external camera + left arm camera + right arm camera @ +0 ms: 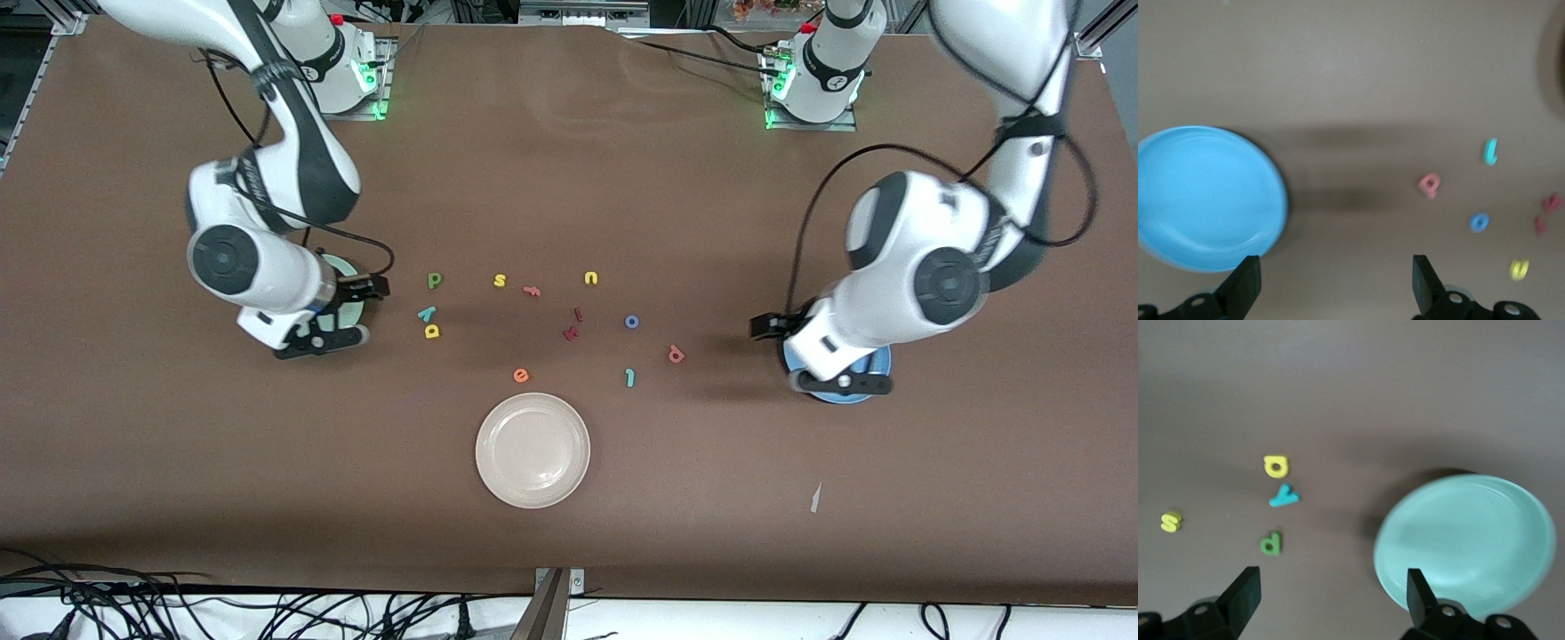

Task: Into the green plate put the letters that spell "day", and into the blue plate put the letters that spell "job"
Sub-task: 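Reach the right gripper to the yellow b while the left gripper reaches the pink p, then grasp the yellow b with the right gripper while the left gripper grasps the p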

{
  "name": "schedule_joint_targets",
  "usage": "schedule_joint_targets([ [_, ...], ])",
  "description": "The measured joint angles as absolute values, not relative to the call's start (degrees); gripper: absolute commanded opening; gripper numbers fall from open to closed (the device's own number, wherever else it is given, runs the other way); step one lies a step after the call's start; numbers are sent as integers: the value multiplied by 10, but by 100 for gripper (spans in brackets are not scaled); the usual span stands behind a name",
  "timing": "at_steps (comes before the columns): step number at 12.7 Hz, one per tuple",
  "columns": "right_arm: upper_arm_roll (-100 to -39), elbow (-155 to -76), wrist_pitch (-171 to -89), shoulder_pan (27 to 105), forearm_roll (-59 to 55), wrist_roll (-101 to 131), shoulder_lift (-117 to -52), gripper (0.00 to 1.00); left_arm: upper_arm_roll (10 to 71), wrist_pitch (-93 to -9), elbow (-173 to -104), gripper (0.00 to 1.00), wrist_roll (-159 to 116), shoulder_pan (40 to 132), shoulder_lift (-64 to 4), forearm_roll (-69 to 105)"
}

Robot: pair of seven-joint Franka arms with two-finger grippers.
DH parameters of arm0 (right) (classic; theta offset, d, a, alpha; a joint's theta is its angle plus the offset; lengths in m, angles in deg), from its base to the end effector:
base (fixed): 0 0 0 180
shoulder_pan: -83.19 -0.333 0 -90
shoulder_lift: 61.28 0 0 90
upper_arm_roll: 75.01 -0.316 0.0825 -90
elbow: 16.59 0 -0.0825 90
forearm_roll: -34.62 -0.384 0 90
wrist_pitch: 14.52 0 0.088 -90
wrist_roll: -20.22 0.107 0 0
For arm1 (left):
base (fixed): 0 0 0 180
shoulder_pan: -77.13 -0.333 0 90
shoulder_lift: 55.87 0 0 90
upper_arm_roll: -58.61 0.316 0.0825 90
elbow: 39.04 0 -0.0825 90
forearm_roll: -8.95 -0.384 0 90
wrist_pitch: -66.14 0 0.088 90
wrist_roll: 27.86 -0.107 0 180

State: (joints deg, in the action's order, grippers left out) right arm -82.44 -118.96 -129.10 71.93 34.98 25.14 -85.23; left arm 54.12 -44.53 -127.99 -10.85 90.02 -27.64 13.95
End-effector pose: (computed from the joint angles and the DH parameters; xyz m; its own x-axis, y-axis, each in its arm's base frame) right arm 0.5952 0.1951 0.3066 0.9508 0.2336 -0.2033 0.2324 -0.9721 -0.0301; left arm 0.6463 -0.2011 0.3554 0.9893 0.0304 -0.1428 0.0415 -0.9962 0.0760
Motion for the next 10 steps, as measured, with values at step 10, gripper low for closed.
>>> schedule_joint_targets([
  [10,-831,-1193,-1447,686,350,255,-974,61,541,-703,-1337,100,284,1009,-172,139],
])
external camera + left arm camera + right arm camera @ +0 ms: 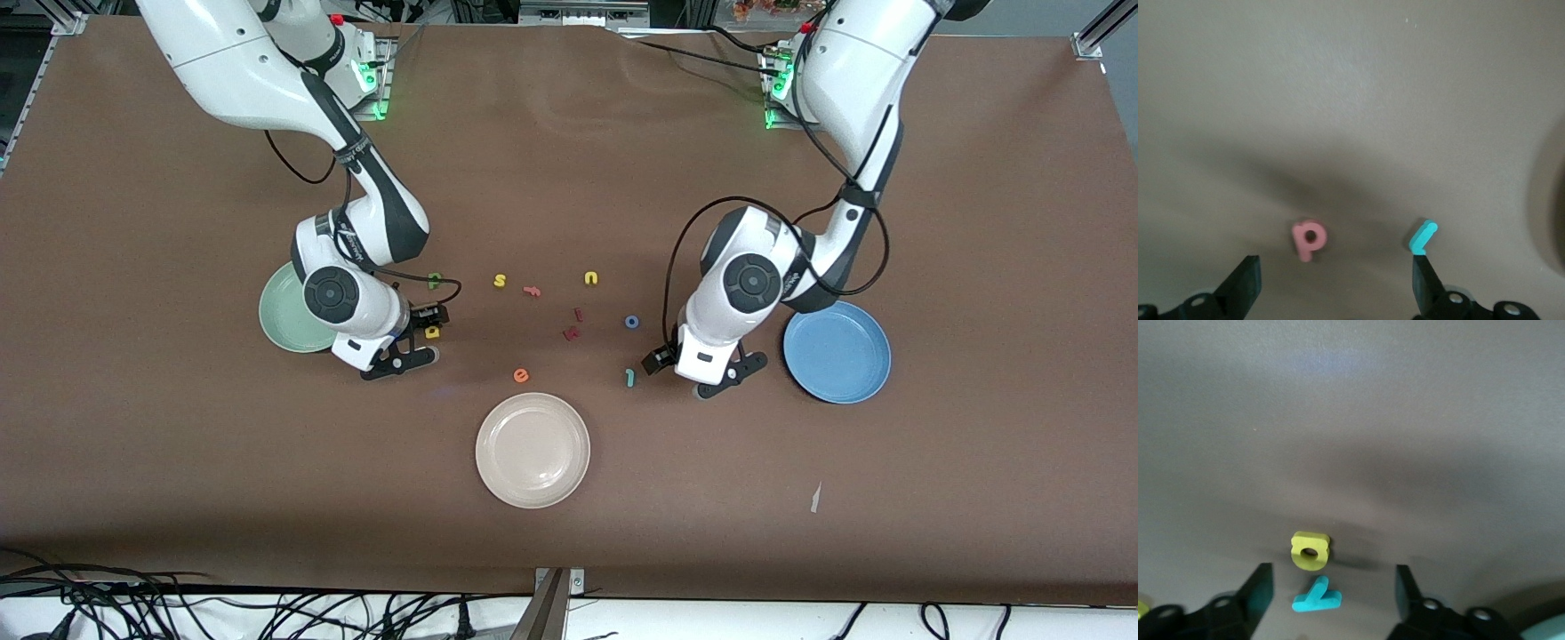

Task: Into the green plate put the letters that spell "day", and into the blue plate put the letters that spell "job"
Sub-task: 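Grasp the yellow b with the right gripper while the left gripper grasps the p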

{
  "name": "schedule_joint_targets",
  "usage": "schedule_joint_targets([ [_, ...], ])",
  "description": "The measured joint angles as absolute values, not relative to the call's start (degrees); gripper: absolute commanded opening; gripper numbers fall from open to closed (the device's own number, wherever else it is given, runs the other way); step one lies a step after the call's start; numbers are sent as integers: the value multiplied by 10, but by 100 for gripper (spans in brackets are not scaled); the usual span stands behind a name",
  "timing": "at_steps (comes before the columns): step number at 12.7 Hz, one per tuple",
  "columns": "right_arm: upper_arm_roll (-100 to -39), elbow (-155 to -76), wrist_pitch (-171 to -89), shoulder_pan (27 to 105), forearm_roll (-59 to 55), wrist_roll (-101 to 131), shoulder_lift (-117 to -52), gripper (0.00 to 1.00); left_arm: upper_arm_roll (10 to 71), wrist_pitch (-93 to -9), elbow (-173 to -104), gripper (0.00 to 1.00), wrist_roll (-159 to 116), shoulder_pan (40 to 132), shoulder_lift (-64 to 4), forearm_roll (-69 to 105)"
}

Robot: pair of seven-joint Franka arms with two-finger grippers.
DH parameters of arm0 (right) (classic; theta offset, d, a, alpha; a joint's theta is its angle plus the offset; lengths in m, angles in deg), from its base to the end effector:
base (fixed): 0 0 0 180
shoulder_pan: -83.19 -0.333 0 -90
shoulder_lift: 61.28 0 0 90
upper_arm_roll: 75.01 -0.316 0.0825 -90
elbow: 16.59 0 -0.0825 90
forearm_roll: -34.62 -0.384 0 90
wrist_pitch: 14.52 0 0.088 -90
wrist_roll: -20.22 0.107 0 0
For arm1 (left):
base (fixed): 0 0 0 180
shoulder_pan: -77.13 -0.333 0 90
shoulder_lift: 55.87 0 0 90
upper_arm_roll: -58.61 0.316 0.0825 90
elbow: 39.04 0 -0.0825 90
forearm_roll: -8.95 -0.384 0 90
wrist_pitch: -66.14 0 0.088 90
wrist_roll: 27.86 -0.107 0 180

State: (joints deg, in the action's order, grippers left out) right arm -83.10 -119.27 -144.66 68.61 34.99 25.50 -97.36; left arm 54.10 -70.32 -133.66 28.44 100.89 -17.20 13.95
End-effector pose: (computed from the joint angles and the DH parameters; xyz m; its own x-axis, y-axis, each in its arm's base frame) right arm 0.5924 0.2415 0.1900 0.9466 0.2848 -0.1510 0.2780 -0.9584 -0.0650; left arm 0.6121 -0.3227 0.2242 0.8423 0.5351 -0.0649 0.5390 -0.8357 0.1053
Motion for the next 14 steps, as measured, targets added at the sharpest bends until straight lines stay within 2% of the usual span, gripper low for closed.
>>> schedule_joint_targets([
  [3,-832,-1192,-1448,685,350,256,-975,58,543,-723,-1346,99,329,1020,-158,133],
  [8,-832,-1192,-1473,677,350,256,-990,57,544,-724,-1348,86,389,1021,-143,79],
  [10,-832,-1192,-1475,677,350,256,-990,46,544,-725,-1348,77,391,1021,-138,78],
  [11,-832,-1192,-1475,677,350,256,-990,35,544,-725,-1348,72,392,1021,-137,78],
  [14,-832,-1190,-1475,676,350,256,-990,17,544,-725,-1348,63,392,1021,-133,78],
])
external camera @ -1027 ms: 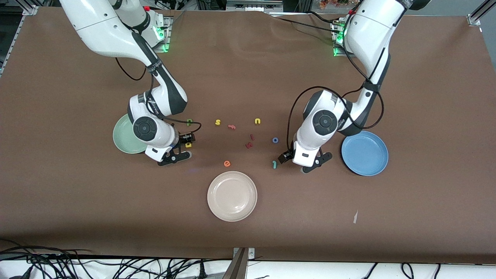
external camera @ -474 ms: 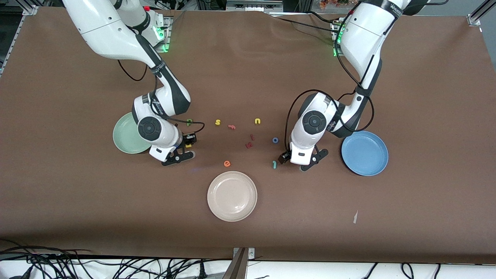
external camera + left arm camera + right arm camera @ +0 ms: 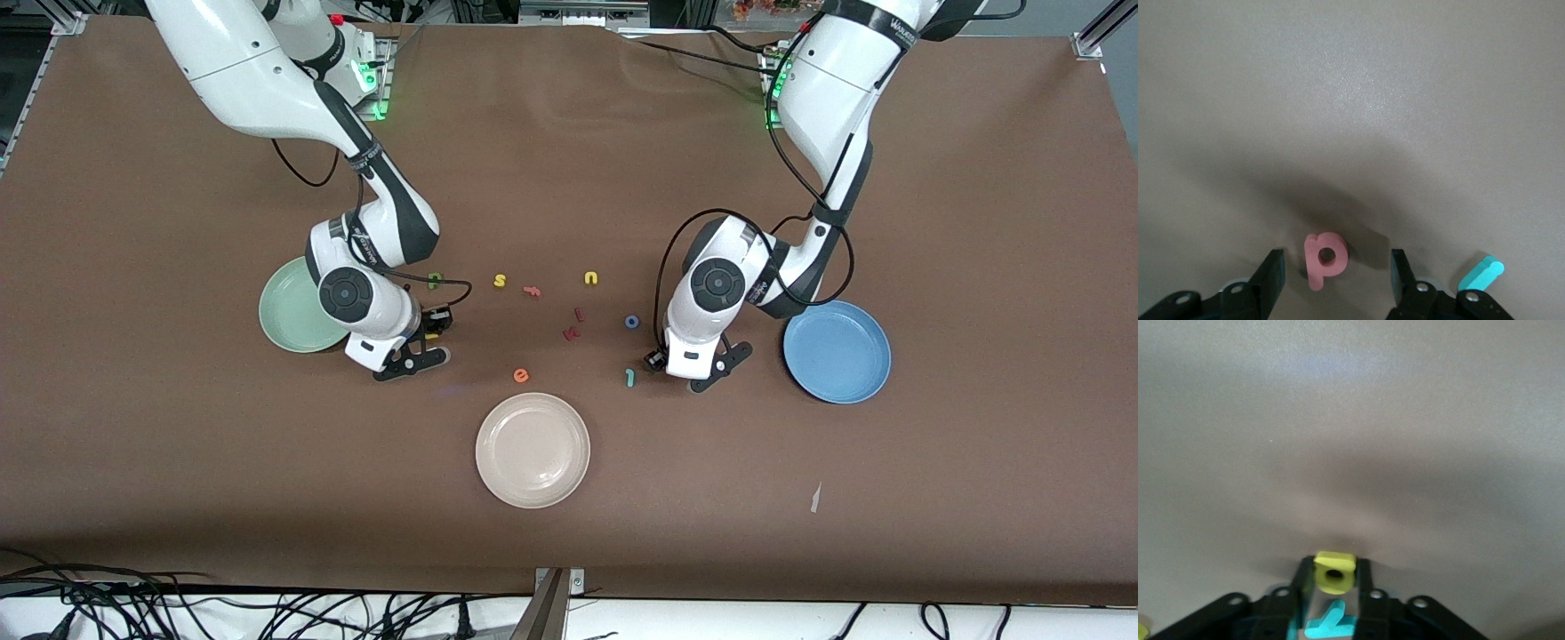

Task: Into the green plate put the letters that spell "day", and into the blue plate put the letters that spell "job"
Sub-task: 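Grasp the yellow b with the right gripper while the left gripper grasps the p, then drop the b on the green plate while the left gripper carries the p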

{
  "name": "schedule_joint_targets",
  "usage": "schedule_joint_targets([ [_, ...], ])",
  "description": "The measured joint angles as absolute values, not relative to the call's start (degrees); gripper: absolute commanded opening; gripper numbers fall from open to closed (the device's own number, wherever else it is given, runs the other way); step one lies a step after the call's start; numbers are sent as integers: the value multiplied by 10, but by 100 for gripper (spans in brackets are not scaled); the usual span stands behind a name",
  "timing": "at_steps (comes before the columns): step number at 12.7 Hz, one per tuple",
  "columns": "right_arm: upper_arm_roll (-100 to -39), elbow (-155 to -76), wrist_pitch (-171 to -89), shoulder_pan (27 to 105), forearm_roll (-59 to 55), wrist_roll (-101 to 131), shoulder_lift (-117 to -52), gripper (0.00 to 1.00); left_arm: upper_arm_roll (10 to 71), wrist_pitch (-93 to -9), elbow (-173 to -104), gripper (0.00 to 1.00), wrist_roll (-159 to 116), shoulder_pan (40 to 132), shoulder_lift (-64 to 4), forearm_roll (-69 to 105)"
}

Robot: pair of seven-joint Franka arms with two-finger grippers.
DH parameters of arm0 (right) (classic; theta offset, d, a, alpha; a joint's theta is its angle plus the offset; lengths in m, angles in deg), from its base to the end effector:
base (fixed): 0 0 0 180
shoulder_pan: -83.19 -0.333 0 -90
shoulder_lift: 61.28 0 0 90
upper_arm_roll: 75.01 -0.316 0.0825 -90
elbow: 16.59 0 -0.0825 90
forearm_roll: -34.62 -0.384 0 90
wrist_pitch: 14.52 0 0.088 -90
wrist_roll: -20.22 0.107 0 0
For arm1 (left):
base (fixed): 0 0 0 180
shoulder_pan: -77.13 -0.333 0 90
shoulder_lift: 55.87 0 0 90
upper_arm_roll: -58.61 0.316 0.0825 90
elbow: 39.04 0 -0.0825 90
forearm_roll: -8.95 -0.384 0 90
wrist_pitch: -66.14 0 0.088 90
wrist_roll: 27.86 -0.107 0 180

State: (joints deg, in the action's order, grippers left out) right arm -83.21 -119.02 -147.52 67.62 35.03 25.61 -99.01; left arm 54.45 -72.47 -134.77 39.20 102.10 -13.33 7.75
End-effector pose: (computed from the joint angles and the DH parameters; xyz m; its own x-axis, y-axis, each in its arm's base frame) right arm 0.5906 0.2541 0.1771 0.9459 0.2990 -0.1261 0.2920 -0.9538 -0.0712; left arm 0.5969 -0.3267 0.1730 0.7864 0.6170 -0.0292 0.6176 -0.7862 0.0210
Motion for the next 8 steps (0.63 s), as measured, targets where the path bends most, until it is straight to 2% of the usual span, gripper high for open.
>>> schedule_joint_targets([
  [2,-832,-1190,-1475,676,350,256,-990,9,544,-725,-1348,56,392,1021,-130,77],
  [5,-832,-1189,-1475,672,350,256,-990,9,545,-725,-1347,34,392,1022,-131,77],
  [8,-827,-1179,-1431,672,350,256,-968,9,545,-724,-1346,24,392,1022,-132,77],
])
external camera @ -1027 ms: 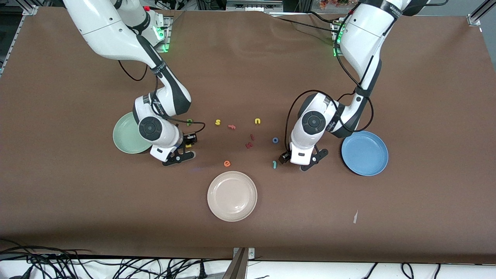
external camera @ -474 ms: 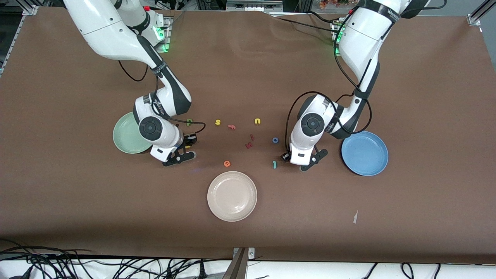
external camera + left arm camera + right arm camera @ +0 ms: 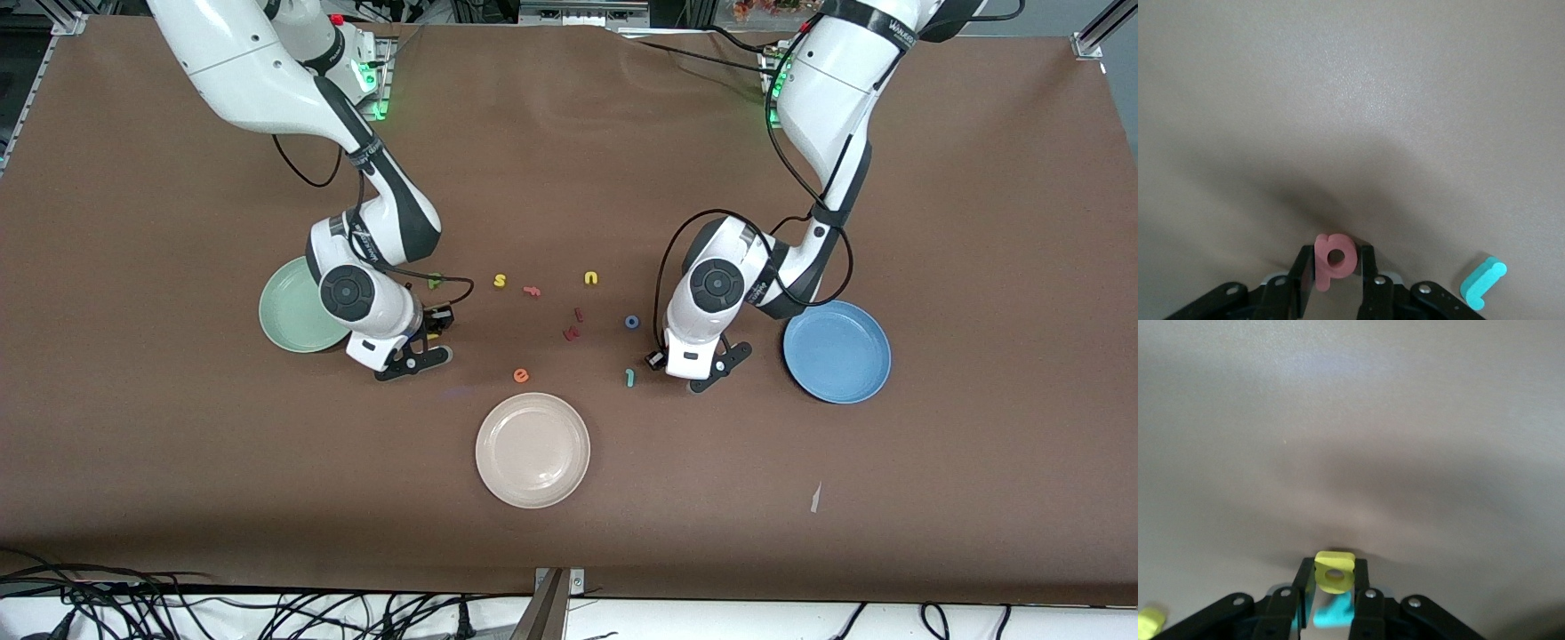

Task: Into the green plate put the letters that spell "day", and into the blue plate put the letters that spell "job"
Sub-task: 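Drop the b on the green plate while the left gripper carries the p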

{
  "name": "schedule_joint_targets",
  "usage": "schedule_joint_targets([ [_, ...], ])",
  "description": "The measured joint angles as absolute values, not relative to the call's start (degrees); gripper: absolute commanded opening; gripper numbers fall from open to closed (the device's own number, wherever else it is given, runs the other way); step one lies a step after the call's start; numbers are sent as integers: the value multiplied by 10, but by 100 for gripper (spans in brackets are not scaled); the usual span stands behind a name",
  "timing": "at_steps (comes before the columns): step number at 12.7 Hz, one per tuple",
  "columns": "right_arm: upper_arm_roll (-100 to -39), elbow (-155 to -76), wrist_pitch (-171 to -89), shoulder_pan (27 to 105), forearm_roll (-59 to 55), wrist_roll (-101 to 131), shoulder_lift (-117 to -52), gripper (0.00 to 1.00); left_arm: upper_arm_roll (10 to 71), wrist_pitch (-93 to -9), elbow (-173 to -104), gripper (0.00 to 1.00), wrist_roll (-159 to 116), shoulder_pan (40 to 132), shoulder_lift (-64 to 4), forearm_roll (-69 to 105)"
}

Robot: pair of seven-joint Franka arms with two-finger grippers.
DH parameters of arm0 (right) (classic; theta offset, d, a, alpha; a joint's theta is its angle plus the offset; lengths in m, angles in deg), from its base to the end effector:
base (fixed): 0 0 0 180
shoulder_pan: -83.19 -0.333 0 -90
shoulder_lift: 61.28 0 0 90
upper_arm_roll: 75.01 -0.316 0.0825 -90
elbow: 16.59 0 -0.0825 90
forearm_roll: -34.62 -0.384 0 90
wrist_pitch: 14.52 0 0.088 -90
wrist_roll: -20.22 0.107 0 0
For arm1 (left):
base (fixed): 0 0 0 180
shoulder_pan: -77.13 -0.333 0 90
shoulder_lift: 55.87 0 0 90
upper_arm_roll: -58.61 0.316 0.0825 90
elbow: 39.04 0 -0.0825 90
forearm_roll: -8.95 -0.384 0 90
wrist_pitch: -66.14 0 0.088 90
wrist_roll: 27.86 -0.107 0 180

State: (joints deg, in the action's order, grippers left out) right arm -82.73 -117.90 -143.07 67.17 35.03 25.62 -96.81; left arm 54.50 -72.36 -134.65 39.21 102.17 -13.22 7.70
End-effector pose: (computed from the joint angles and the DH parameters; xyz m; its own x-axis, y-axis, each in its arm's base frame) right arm 0.5937 0.2544 0.2031 0.9422 0.3018 -0.1454 0.2961 -0.9533 -0.0597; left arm 0.5970 -0.3270 0.1723 0.7870 0.6163 -0.0289 0.6168 -0.7869 0.0189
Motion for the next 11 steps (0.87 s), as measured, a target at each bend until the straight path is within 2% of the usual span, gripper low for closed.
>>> schedule_joint_targets([
  [4,-772,-1176,-1306,673,350,256,-896,9,546,-718,-1346,16,391,1022,-133,77],
  [6,-734,-1195,-1265,674,351,254,-875,9,550,-685,-1335,15,363,1021,-133,75],
  [8,-700,-1243,-1282,674,351,248,-870,9,556,-633,-1317,13,288,1010,-138,75],
  [9,-687,-1274,-1316,675,351,238,-871,9,557,-607,-1311,13,236,999,-145,74],
  [10,-678,-1309,-1361,675,351,233,-871,12,558,-576,-1307,13,175,984,-156,74],
  [11,-675,-1339,-1397,675,351,231,-871,39,559,-549,-1306,13,114,968,-168,74],
])
